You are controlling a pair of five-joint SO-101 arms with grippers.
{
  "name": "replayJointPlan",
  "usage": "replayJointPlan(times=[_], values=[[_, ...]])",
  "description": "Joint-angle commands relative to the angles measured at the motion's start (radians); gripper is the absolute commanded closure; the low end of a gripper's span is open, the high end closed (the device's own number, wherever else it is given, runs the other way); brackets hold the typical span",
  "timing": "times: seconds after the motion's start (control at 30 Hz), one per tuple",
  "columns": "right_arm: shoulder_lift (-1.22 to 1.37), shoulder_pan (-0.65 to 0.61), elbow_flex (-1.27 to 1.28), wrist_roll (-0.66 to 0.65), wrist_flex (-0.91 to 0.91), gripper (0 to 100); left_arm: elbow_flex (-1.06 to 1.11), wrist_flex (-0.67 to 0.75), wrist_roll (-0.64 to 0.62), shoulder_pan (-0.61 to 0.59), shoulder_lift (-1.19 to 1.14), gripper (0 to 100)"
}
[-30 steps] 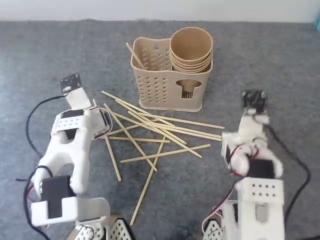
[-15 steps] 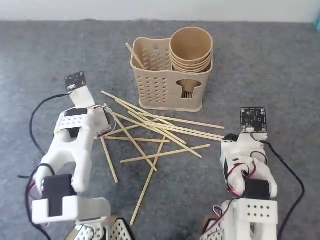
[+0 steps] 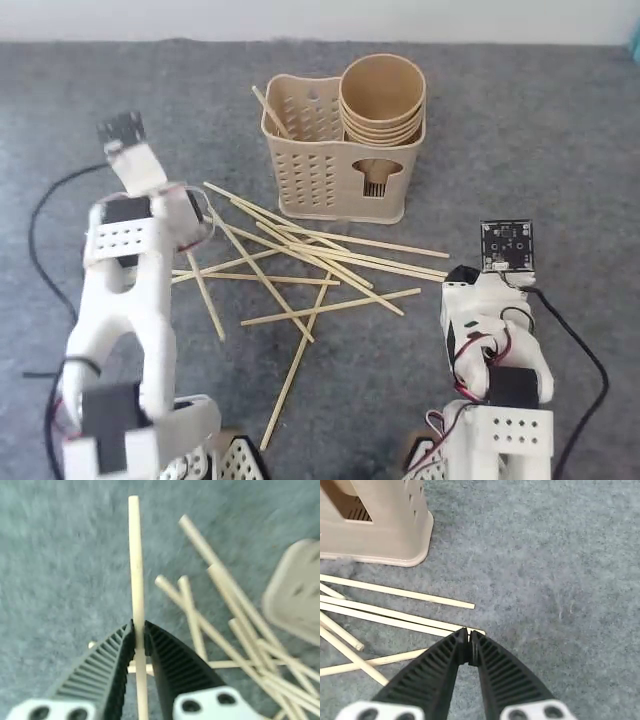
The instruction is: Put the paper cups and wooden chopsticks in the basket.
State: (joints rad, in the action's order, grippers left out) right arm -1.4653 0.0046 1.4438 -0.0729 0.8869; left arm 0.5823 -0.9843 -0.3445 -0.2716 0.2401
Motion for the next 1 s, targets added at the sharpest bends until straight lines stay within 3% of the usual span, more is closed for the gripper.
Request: replayJointPlan(times=[0.0,0.17,0.37,0.6,0.87,0.97], values=[[-0.022,-0.002,0.008,-0.015,0.002,98.9,-0.131,-0.066,0.005,0.028,0.178,99],[-0.022,-0.004,0.011,-0.015,-0.005,98.7,-0.268,-0.086,0.014,0.08,0.342,99],[-0.022,-0.004,0.015,-0.049,-0.007,98.8,-0.355,0.032,0.158,0.143,0.47,99],[-0.022,-0.004,0.017,-0.054,-0.007,98.8,-0.334,0.358,0.164,0.196,0.485,99],[-0.022,-0.004,0.018,-0.055,-0.007,98.7,-0.14,0.919,0.172,0.327,0.48,99],[-0.022,-0.004,0.041,-0.055,-0.047,98.7,-0.088,0.962,0.172,0.4,0.479,99]])
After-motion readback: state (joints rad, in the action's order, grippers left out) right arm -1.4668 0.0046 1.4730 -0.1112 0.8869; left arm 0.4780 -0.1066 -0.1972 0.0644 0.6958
